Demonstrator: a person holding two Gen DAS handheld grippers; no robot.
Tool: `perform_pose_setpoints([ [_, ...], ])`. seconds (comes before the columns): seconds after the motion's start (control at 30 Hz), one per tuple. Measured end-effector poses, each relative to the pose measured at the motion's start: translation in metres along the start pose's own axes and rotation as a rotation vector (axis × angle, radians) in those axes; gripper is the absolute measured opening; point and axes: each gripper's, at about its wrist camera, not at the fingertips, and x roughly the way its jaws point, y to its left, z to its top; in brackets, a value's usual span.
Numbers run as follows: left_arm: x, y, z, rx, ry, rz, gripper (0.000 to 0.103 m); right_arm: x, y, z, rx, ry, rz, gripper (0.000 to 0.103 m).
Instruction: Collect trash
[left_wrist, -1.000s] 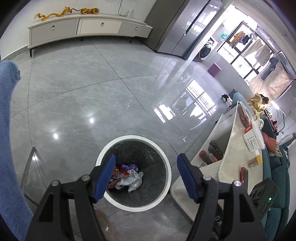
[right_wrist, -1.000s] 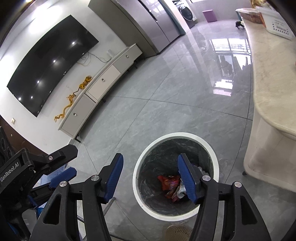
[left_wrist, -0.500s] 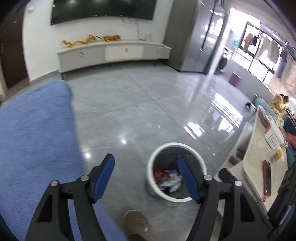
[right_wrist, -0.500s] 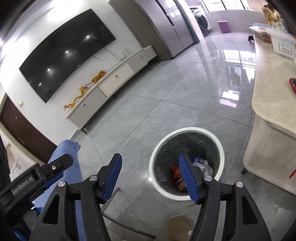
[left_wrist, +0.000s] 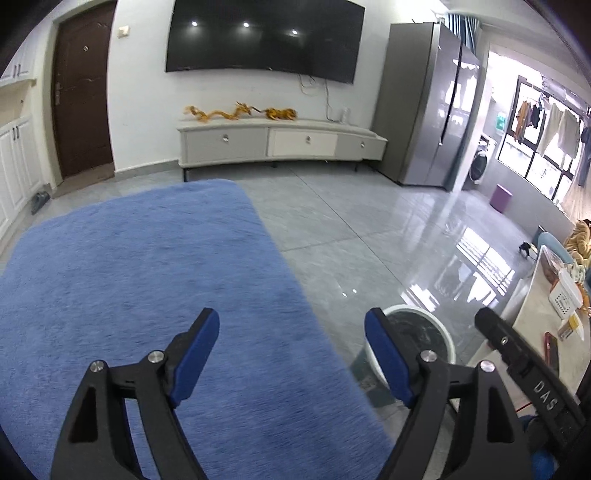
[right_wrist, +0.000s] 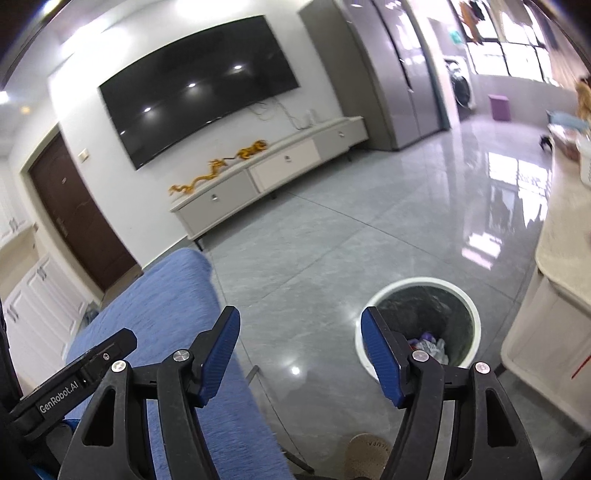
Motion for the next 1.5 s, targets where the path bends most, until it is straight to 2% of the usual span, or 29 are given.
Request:
perform_pose_setpoints([
  [0.2, -0.022, 0.015, -0.013, 0.023, -0.063, 0.068, 0.081, -0.007, 0.033, -0.013, -0.101, -0.014, 0.018, 0.072],
  [0.37, -0.019, 0.018, -0.021, 0.046, -0.066, 0.096, 0.081, 0.002, 0.043, -0.032, -0.160, 0.022, 0.008, 0.072],
  [0.53, -0.011, 0.023, -0.027, 0.027, -0.054, 0.095, 0.081, 0.009, 0.040, -0.042, -0.163, 0.043, -0.015, 0.072],
  [0.73, -0.001, 0.021, -0.027, 0.021, -0.041, 0.079, 0.081, 0.007, 0.032, -0.040, -0.179, 0.010, -0.069, 0.072],
  [1.03, 0.010, 0.014, -0.028, 0.019, -0.034, 0.061, 0.081, 0.017, 0.018, -0.038, -0.160, 0.026, -0.090, 0.073],
  [1.5, 0.024, 0.003, -0.029, 0.033, 0.000, 0.095, 0.081, 0.026, 0.001, -0.033, -0.121, 0.031, -0.126, 0.073],
])
